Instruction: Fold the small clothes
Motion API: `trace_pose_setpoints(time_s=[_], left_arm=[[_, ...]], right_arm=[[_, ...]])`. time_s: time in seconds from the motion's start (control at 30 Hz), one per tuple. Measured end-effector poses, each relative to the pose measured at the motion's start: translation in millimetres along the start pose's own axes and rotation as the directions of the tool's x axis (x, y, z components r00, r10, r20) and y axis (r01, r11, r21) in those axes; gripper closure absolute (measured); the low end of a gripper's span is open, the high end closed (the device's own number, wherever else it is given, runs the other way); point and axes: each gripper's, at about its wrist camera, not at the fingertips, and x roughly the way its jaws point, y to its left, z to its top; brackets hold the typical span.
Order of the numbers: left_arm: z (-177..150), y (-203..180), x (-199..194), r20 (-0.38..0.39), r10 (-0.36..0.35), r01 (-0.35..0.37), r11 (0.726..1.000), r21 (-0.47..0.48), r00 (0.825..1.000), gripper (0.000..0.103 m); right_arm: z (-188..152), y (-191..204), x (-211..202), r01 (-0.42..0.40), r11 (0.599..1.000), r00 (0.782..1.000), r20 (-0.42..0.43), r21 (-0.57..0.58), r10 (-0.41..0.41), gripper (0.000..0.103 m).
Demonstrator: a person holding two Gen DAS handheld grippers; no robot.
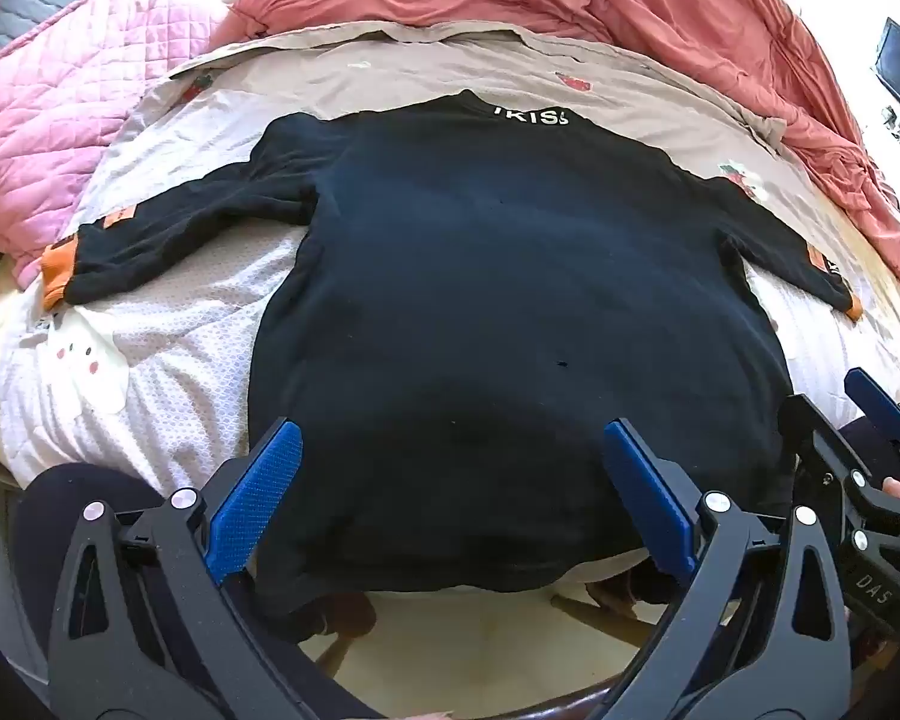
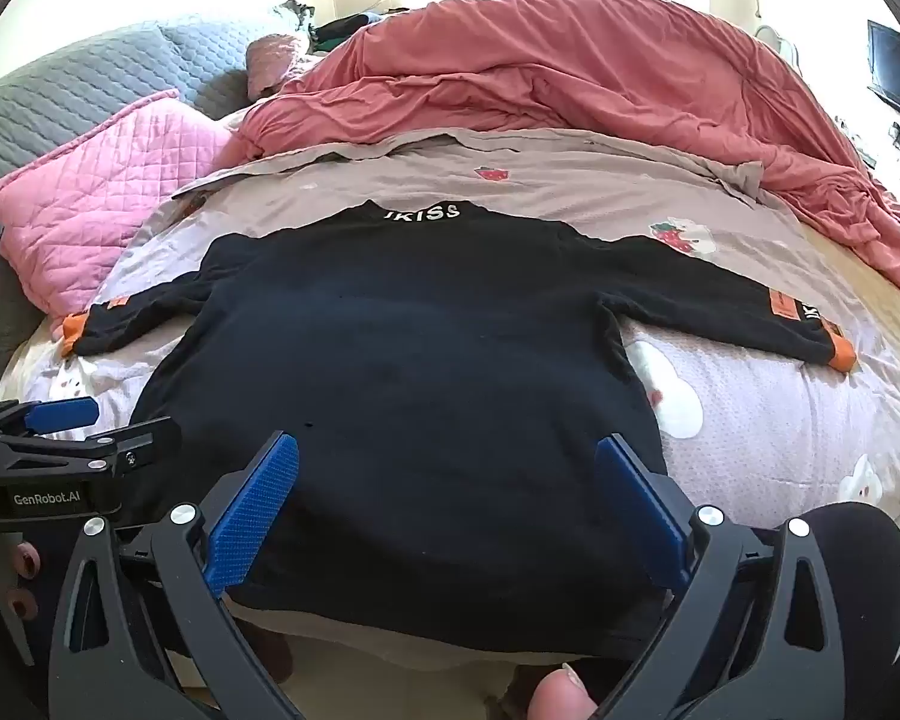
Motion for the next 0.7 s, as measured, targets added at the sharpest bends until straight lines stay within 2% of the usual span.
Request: trace_pose_setpoints(time_s=[0.7], left_arm=[[4.3, 5.8, -2.0, 0.012, 0.006, -0.006, 1.000, -0.002, 1.000, 0.009]], right_arm=[[-1.6, -1.5, 1.9, 0.006, 1.000, 1.000, -0.020, -0.002, -0.006, 0.004]])
